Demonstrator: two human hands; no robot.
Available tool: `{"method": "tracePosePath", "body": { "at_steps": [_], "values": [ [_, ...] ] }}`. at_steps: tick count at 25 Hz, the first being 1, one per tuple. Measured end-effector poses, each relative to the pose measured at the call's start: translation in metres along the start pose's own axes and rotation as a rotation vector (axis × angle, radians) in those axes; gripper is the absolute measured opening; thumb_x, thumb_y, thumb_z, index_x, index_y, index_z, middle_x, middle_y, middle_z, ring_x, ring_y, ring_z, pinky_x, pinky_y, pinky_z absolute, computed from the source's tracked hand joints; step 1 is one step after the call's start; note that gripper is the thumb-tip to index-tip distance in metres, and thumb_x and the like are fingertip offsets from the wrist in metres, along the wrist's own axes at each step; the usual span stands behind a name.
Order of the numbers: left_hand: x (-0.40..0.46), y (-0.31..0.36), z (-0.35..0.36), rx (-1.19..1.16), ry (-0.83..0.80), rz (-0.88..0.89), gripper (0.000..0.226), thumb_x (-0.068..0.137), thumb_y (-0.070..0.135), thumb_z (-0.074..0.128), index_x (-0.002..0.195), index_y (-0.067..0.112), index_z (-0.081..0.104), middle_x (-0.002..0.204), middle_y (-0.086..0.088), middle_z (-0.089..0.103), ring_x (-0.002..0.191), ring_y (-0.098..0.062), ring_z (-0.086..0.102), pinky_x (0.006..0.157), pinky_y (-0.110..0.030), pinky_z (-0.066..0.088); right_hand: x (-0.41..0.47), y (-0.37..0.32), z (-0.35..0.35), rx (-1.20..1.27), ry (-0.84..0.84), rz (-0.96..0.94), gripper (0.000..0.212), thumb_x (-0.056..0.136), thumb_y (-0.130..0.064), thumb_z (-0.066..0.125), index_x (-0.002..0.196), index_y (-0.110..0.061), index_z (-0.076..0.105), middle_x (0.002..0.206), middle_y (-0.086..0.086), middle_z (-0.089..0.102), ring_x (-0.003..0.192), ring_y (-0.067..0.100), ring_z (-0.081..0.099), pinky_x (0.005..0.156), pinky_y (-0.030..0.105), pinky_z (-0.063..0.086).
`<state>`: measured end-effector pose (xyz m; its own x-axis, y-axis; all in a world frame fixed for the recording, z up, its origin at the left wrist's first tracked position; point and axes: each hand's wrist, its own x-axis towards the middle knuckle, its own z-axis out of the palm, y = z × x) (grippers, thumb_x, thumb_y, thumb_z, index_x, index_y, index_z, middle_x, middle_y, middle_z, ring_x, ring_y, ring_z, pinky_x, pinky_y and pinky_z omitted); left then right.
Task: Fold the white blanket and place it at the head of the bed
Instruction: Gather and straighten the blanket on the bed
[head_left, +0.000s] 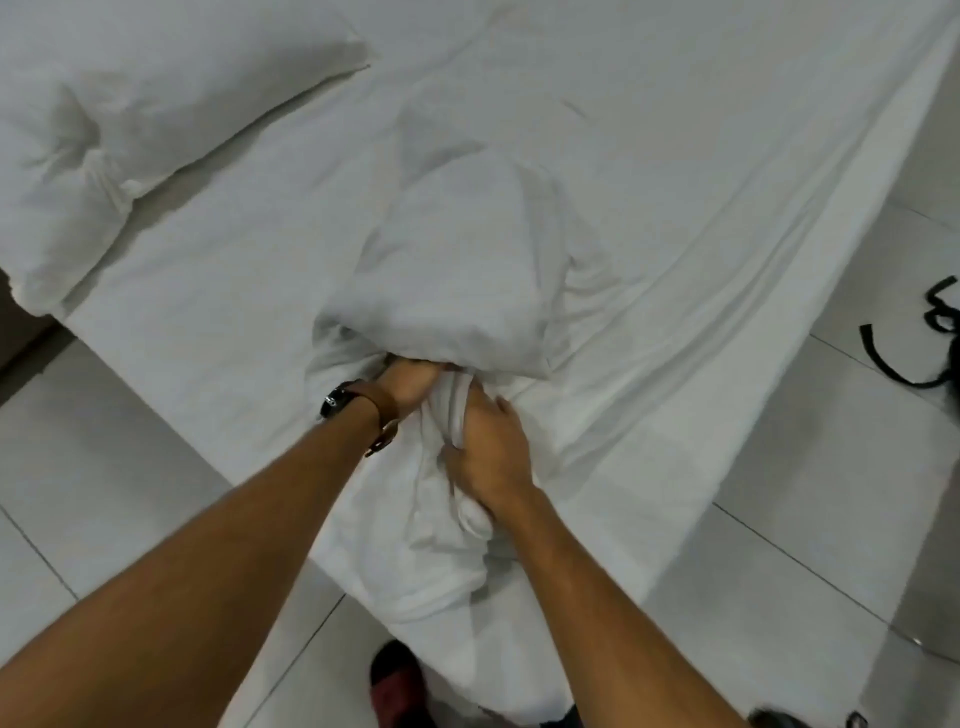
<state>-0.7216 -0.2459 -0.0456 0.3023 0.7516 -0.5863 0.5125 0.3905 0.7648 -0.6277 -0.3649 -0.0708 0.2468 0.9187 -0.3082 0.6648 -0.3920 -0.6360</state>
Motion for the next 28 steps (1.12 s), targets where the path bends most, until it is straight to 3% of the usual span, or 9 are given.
{"method": "tracePosePath", "body": {
  "at_steps": [4, 7, 11, 15, 17, 19, 22, 25, 28],
  "values": [
    [0.005, 0.003, -0.007, 0.369, -0.008, 0.093, 0.099, 0.08, 0.072, 0.074, 0.162, 0.032, 0.037, 0.166, 0.008, 0.041, 0.156, -0.021, 0.035, 0.129, -0.041, 0.027, -0.033, -0.067, 0.031, -0.16, 0.089, -0.063, 0.034, 0.08, -0.001, 0.079, 0.113, -0.009, 0.074, 0.08, 0.008, 0.077, 0.066, 0.028, 0.075, 0.054, 0.03, 0.039],
    [0.006, -0.007, -0.037, 0.719, -0.057, 0.012, 0.104, 0.084, 0.067, 0.075, 0.165, 0.019, 0.029, 0.17, -0.005, 0.035, 0.157, -0.03, 0.034, 0.128, -0.042, 0.029, -0.042, -0.091, 0.072, -0.372, 0.242, -0.214, 0.04, 0.046, -0.009, 0.096, 0.079, -0.023, 0.08, 0.044, -0.006, 0.056, 0.03, 0.014, 0.049, 0.045, 0.021, 0.017],
    [-0.01, -0.034, -0.087, 0.706, 0.015, 0.171, 0.148, 0.069, 0.045, 0.096, 0.168, 0.017, -0.011, 0.169, -0.021, 0.024, 0.153, -0.039, 0.036, 0.124, -0.05, 0.036, -0.092, -0.141, 0.142, -0.243, -0.047, -0.346, 0.058, 0.049, -0.014, 0.096, 0.103, -0.03, 0.084, 0.06, -0.001, 0.072, 0.045, 0.022, 0.067, 0.045, 0.023, 0.038],
    [-0.033, -0.055, -0.119, 0.755, 0.084, 0.323, 0.153, 0.065, 0.047, 0.096, 0.162, 0.042, -0.023, 0.173, -0.013, 0.005, 0.146, -0.04, 0.042, 0.109, -0.055, 0.05, -0.122, -0.172, 0.169, -0.107, -0.586, -0.226, 0.047, 0.095, -0.023, 0.08, 0.141, -0.027, 0.072, 0.136, 0.01, 0.076, 0.122, 0.032, 0.072, 0.11, 0.047, 0.054],
    [-0.031, -0.059, -0.14, 0.851, 0.142, 0.409, 0.143, 0.073, 0.04, 0.092, 0.161, 0.046, -0.021, 0.176, -0.005, -0.001, 0.135, -0.041, 0.052, 0.093, -0.055, 0.056, -0.122, -0.173, 0.157, 0.282, -0.677, 0.017, 0.034, 0.094, -0.04, 0.077, 0.128, -0.033, 0.08, 0.131, -0.006, 0.079, 0.122, 0.02, 0.071, 0.112, 0.046, 0.053],
    [-0.021, -0.057, -0.161, 0.882, 0.139, 0.448, 0.128, 0.083, 0.032, 0.082, 0.162, 0.047, -0.017, 0.176, -0.005, 0.006, 0.118, -0.043, 0.064, 0.08, -0.051, 0.057, -0.124, -0.16, 0.146, 0.649, -0.216, 0.318, 0.03, 0.09, -0.056, 0.073, 0.107, -0.034, 0.084, 0.109, -0.014, 0.083, 0.106, 0.008, 0.075, 0.105, 0.043, 0.058],
    [-0.01, -0.056, -0.186, 0.92, 0.111, 0.381, 0.112, 0.092, 0.034, 0.073, 0.167, 0.041, -0.01, 0.163, -0.013, 0.033, 0.11, -0.047, 0.066, 0.081, -0.048, 0.053, -0.116, -0.12, 0.136, 0.456, 0.697, 0.893, 0.076, 0.089, -0.056, 0.081, 0.15, -0.017, 0.058, 0.149, 0.012, 0.063, 0.14, 0.035, 0.058, 0.118, 0.053, 0.045],
    [-0.014, -0.067, -0.198, 0.894, 0.09, 0.361, 0.105, 0.095, 0.039, 0.071, 0.167, 0.041, -0.005, 0.146, -0.018, 0.049, 0.111, -0.049, 0.065, 0.09, -0.052, 0.055, -0.103, -0.1, 0.14, 0.71, 0.563, 1.137, 0.123, 0.075, -0.055, 0.094, 0.166, -0.009, 0.024, 0.159, 0.02, 0.05, 0.144, 0.043, 0.052, 0.118, 0.054, 0.046],
    [-0.017, -0.075, -0.207, 0.769, 0.117, 0.343, 0.1, 0.096, 0.036, 0.071, 0.168, 0.04, 0.001, 0.143, -0.019, 0.052, 0.117, -0.048, 0.063, 0.096, -0.05, 0.052, -0.102, -0.099, 0.138, 0.92, 0.557, 1.049, 0.077, 0.086, -0.021, 0.085, 0.15, -0.008, 0.044, 0.14, 0.018, 0.065, 0.111, 0.034, 0.067, 0.099, 0.044, 0.061]
  ]
}}
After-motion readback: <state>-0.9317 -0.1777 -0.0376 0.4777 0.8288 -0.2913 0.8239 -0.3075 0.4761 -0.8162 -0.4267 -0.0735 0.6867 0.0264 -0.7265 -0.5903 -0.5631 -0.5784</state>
